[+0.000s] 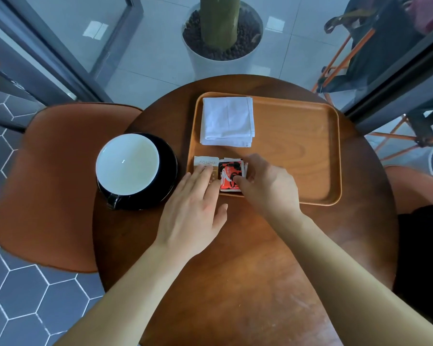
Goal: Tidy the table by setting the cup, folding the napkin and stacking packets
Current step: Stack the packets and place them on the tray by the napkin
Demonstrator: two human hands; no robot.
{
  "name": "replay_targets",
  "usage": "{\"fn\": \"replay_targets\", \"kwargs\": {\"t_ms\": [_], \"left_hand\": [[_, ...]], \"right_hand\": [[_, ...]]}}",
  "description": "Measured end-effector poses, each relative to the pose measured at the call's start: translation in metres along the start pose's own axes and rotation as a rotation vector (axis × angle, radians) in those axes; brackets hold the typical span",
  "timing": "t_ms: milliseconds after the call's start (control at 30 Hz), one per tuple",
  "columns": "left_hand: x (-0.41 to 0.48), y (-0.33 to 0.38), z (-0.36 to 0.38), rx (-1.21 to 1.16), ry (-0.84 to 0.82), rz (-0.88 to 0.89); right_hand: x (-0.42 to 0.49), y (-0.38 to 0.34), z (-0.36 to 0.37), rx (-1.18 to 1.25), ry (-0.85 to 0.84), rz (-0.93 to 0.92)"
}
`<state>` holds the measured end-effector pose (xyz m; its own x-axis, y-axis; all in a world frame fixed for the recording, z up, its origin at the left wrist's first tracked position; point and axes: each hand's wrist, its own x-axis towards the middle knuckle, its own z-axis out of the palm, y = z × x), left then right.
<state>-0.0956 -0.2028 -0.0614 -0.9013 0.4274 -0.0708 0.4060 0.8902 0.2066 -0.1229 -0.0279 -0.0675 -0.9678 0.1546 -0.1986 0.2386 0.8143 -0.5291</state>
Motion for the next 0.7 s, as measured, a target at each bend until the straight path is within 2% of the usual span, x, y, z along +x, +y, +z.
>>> {"fn": "replay_targets", "kwargs": {"t_ms": [500,700], "left_hand": [[0.0029,0.0006,0.0015,-0.077,0.029,0.000],[0.0018,0.0003,0.0041,-0.069,0.049,0.007]], "right_hand": [[-0.0031,-0.0089,0.0053,-0.056,0.026,0.008],[-0.0033,-0.0042,-0.0010,0.028,0.132,-0.018]]}}
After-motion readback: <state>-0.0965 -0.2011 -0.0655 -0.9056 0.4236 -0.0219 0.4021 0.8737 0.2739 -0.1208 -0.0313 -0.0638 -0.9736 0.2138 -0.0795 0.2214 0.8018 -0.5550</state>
